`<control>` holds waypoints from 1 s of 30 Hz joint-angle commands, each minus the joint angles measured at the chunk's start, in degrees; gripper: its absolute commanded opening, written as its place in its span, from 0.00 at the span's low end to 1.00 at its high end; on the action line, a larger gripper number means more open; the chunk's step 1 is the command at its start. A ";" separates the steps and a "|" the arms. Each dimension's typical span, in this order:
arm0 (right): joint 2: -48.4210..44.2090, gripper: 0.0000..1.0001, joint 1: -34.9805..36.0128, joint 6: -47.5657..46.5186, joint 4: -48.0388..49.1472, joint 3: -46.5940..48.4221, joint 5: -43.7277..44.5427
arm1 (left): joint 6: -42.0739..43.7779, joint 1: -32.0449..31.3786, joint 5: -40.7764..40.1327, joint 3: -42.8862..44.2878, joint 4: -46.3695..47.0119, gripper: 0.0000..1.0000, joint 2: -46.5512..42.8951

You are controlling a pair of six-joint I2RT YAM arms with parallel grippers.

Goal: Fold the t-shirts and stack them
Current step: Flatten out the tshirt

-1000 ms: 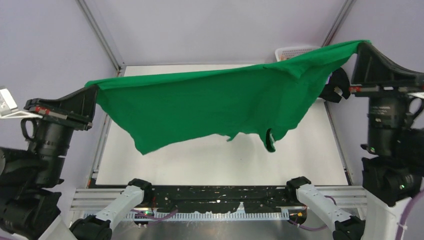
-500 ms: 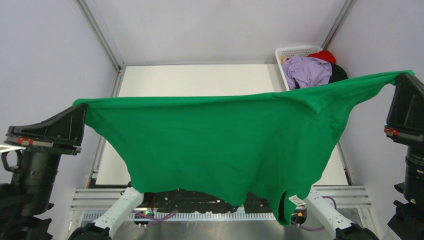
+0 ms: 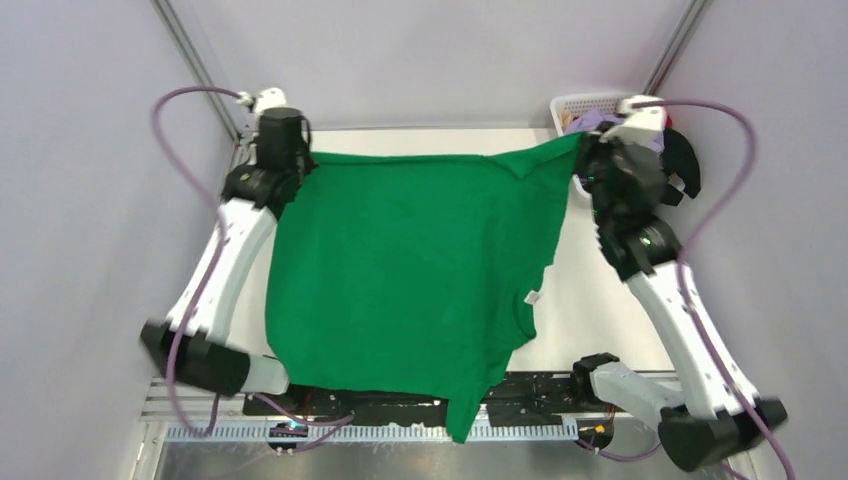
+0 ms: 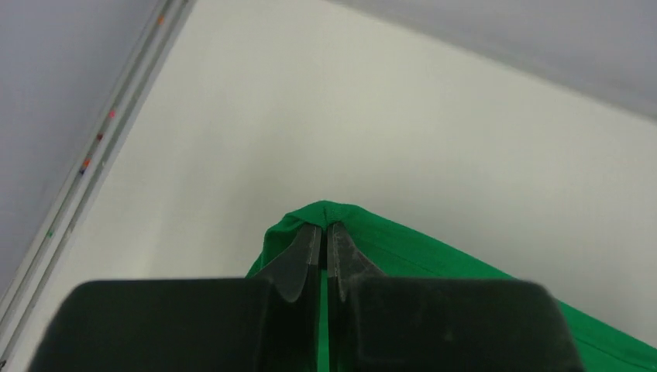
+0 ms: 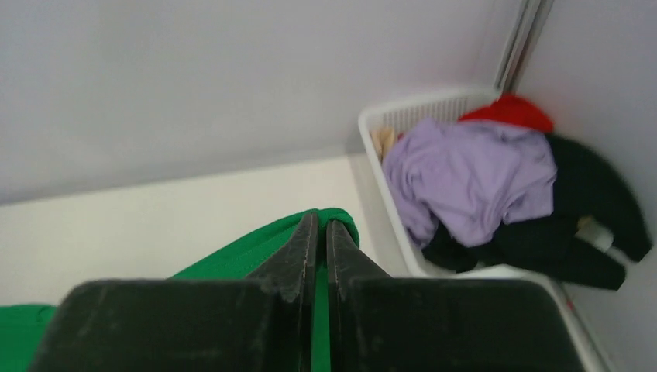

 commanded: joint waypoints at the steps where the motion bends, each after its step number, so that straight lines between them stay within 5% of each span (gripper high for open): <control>1: 11.81 0.05 -1.24 4.62 8.73 -6.67 1.56 | 2.97 2.85 -5.80 -3.32 8.49 0.00 15.73; 10: 47.85 0.05 -2.26 11.25 13.37 4.36 -7.40 | -3.04 7.23 2.83 29.38 -6.71 0.00 54.45; 21: 61.26 0.05 -2.30 14.64 8.76 18.94 -8.85 | -5.69 9.64 8.09 33.40 -0.07 0.12 59.65; 28: 73.42 0.05 -3.73 27.91 6.10 34.84 -12.72 | -16.65 13.79 17.77 41.02 7.10 0.20 66.86; 30: 80.05 0.11 -4.80 31.67 4.51 44.00 -15.37 | -20.32 14.83 20.85 48.17 7.82 0.41 71.19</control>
